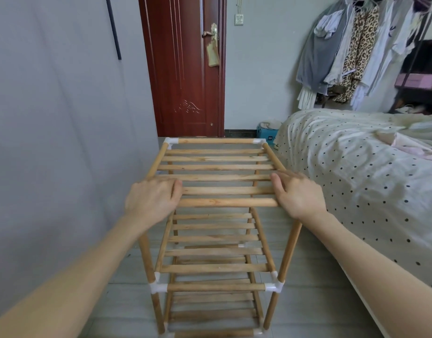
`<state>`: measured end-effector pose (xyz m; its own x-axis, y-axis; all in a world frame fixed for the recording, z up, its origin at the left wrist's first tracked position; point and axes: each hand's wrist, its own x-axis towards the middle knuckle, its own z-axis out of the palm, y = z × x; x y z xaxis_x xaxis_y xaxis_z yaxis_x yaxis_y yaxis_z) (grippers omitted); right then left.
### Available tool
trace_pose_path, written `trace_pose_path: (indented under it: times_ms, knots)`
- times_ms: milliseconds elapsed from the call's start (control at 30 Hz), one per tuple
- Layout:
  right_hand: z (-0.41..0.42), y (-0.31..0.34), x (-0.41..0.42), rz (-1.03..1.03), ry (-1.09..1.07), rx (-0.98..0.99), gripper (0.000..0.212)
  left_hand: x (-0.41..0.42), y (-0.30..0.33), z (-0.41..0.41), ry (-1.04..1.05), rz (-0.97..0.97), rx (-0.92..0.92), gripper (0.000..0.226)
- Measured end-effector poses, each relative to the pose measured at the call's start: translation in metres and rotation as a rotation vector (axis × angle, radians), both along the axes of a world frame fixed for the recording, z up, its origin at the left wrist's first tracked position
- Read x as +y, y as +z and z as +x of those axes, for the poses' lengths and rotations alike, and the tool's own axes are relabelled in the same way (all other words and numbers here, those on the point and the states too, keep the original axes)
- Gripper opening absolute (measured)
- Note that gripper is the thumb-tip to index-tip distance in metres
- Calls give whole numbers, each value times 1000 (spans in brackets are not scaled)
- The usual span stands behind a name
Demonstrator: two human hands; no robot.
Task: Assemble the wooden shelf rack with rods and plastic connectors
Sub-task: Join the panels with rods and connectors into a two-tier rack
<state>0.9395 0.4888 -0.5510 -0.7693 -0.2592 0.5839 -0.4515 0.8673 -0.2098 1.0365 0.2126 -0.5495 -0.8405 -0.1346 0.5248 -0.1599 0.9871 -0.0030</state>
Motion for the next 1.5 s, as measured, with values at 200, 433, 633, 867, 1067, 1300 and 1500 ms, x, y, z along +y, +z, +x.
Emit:
trace_pose_path:
  times_ms: [200,433,633,867,1067,1300,1500]
  knots:
    - [13,-27,11,240,154,418,47,17,-8,16,-34,-37,194,53]
    - [1,-30,5,114,62,288,47,25,-37,31,-43,-183,30,53]
    - [19,-51,-6,174,-24,103,61,21,-42,33,36,-184,-177,80]
    - [25,-17,-13,458,-45,-220,77,36,-16,29,76,-48,-379,86]
    - [100,-54,-67,516,311,-151,59,15,-69,83,-200,36,-235,70]
    - [140,-140,-180,608,482,-476,36,-70,-209,171,59,399,-396,57]
    - [149,-276,-252,736,666,-819,50,-104,-332,204,198,601,-673,61]
